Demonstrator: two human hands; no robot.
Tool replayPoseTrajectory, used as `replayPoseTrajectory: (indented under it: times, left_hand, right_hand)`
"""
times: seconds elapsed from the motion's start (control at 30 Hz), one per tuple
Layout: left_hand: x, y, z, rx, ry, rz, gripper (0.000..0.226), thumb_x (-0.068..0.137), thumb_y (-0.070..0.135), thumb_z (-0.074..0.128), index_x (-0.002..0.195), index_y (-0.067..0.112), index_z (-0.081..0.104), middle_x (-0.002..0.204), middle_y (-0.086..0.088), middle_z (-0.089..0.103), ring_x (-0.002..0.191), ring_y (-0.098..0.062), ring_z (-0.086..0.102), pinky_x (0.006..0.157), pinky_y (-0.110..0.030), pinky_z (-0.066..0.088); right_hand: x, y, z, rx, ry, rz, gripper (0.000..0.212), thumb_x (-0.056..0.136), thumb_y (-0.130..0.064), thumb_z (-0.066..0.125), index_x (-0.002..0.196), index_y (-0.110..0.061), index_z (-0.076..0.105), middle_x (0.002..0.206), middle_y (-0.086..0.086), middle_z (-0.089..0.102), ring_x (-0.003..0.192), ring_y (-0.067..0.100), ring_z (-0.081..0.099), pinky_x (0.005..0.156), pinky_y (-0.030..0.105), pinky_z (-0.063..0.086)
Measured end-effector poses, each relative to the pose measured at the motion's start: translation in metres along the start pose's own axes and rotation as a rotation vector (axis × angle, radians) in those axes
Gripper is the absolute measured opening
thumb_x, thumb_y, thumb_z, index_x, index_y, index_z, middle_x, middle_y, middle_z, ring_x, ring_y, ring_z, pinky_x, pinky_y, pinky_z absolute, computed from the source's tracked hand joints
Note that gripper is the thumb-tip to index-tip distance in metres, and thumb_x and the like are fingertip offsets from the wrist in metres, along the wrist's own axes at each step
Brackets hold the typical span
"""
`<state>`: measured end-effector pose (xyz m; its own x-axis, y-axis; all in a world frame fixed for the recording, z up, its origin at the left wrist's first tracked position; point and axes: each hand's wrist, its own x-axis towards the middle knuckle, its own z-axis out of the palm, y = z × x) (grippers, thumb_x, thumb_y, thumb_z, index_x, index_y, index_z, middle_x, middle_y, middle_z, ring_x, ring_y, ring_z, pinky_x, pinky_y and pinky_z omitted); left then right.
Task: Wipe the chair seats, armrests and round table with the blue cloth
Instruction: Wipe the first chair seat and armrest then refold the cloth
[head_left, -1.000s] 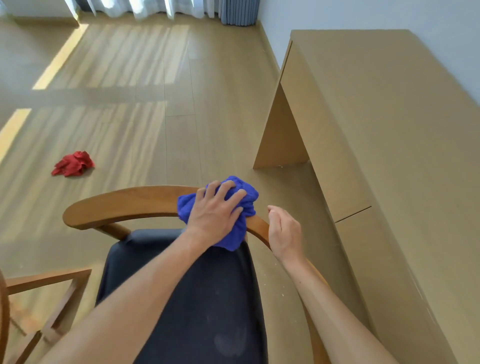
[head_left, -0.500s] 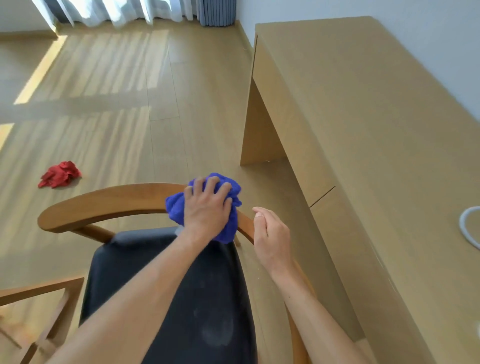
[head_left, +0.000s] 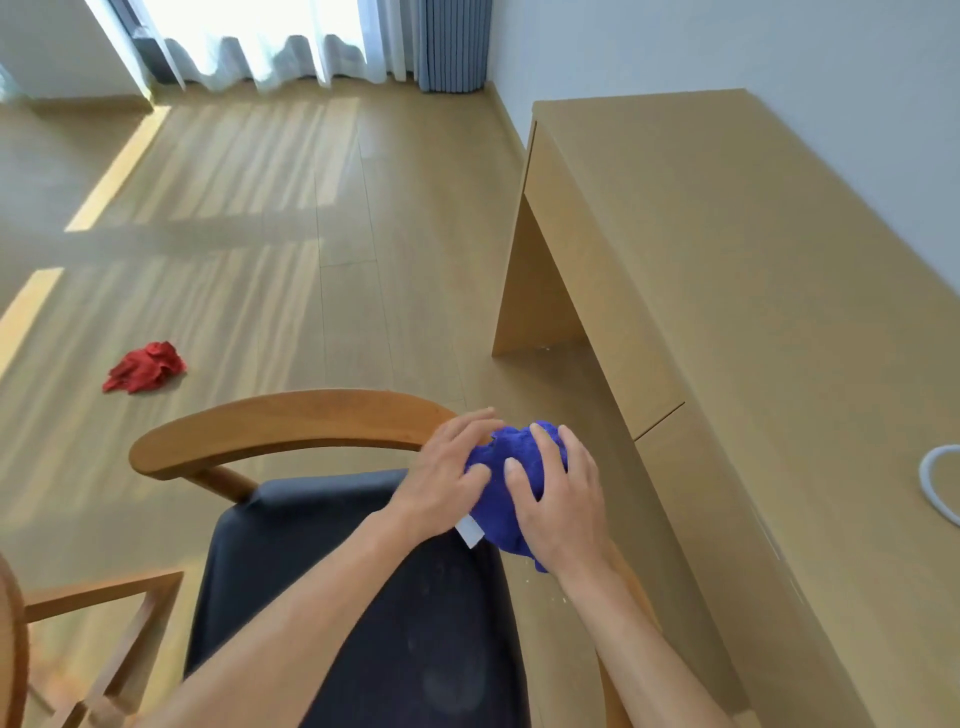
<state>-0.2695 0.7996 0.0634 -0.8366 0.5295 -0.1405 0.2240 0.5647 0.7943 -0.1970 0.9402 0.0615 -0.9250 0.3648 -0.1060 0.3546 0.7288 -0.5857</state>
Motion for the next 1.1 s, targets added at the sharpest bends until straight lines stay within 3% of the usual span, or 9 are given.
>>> replayPoseTrajectory:
  times: [0.13,0.23,0.37,0.53,0.7,0.83,0.97,1.1]
  left_hand:
    - [-0.010,-0.052,-0.052,0.512,0.210,-0.102,0.058,0.089,0.038,0.026,0.144,0.026,0.038,0.158,0.003,0.023,0.148,-0.018,0.009,0.119,-0.043,0.001]
    - [-0.010,-0.088,-0.084,0.725,0.199,-0.271,0.056,0.099,0.046,0.017,0.152,0.028,0.017,0.162,-0.003,0.005,0.149,-0.025,-0.004,0.116,-0.053,-0.004]
    - [-0.011,-0.122,-0.089,0.730,0.128,-0.408,0.061,0.097,0.054,0.010,0.153,0.033,-0.005,0.161,-0.001,-0.010,0.147,-0.025,-0.017,0.116,-0.055,-0.013]
    - [-0.009,-0.138,-0.084,0.742,0.185,-0.382,0.062,0.095,0.059,0.007,0.152,0.036,-0.003,0.161,0.000,-0.007,0.147,-0.023,-0.016,0.113,-0.053,-0.016]
    - [-0.010,-0.136,-0.083,0.761,0.192,-0.369,0.064,0.093,0.061,0.004,0.152,0.035,0.002,0.161,-0.002,-0.002,0.147,-0.025,-0.012,0.113,-0.055,-0.013]
    - [-0.009,-0.130,-0.081,0.756,0.189,-0.401,0.067,0.091,0.058,0.005,0.153,0.033,0.005,0.161,-0.004,-0.002,0.147,-0.028,-0.011,0.113,-0.058,-0.012]
    - [-0.003,-0.111,-0.065,0.709,0.179,-0.438,0.073,0.086,0.058,0.000,0.153,0.030,0.000,0.161,-0.005,-0.006,0.146,-0.033,-0.014,0.112,-0.062,-0.012]
    - [0.004,-0.071,-0.017,0.721,0.104,-0.287,0.074,0.088,0.067,-0.004,0.153,0.031,-0.006,0.161,-0.003,-0.015,0.145,-0.032,-0.023,0.111,-0.060,-0.014]
  right_hand:
    - [0.007,-0.014,0.022,-0.397,-0.010,0.080,0.089,0.077,-0.074,0.045,0.150,-0.031,0.016,0.157,0.014,0.008,0.141,0.039,0.014,0.114,0.049,0.017]
    - [0.019,-0.027,0.038,-0.453,-0.010,0.165,0.098,0.072,-0.079,0.043,0.149,-0.026,0.013,0.155,0.019,0.008,0.138,0.046,0.014,0.110,0.057,0.019]
    - [0.039,-0.042,0.058,-0.376,-0.024,0.127,0.095,0.069,-0.073,0.052,0.143,-0.022,0.023,0.145,0.012,0.027,0.130,0.040,0.026,0.103,0.050,0.032]
    - [0.051,-0.050,0.059,-0.352,-0.095,-0.005,0.070,0.072,-0.052,0.061,0.129,-0.020,0.038,0.124,0.006,0.045,0.106,0.032,0.046,0.090,0.039,0.040]
    - [0.005,-0.012,0.006,-0.485,-0.106,0.138,0.055,0.075,-0.042,0.058,0.122,-0.022,0.037,0.118,0.001,0.045,0.096,0.027,0.049,0.081,0.033,0.041]
    - [-0.063,0.022,-0.036,-0.440,-0.024,0.333,0.062,0.071,-0.049,0.057,0.125,-0.030,0.032,0.115,-0.005,0.041,0.087,0.017,0.042,0.068,0.027,0.039]
    - [-0.053,0.018,-0.039,-0.408,-0.053,0.350,0.060,0.072,-0.051,0.059,0.124,-0.029,0.036,0.116,-0.004,0.044,0.093,0.019,0.045,0.070,0.027,0.037]
    - [-0.016,0.002,-0.026,-0.317,-0.164,0.286,0.056,0.076,-0.044,0.060,0.124,-0.024,0.039,0.120,0.001,0.044,0.103,0.026,0.047,0.081,0.033,0.043]
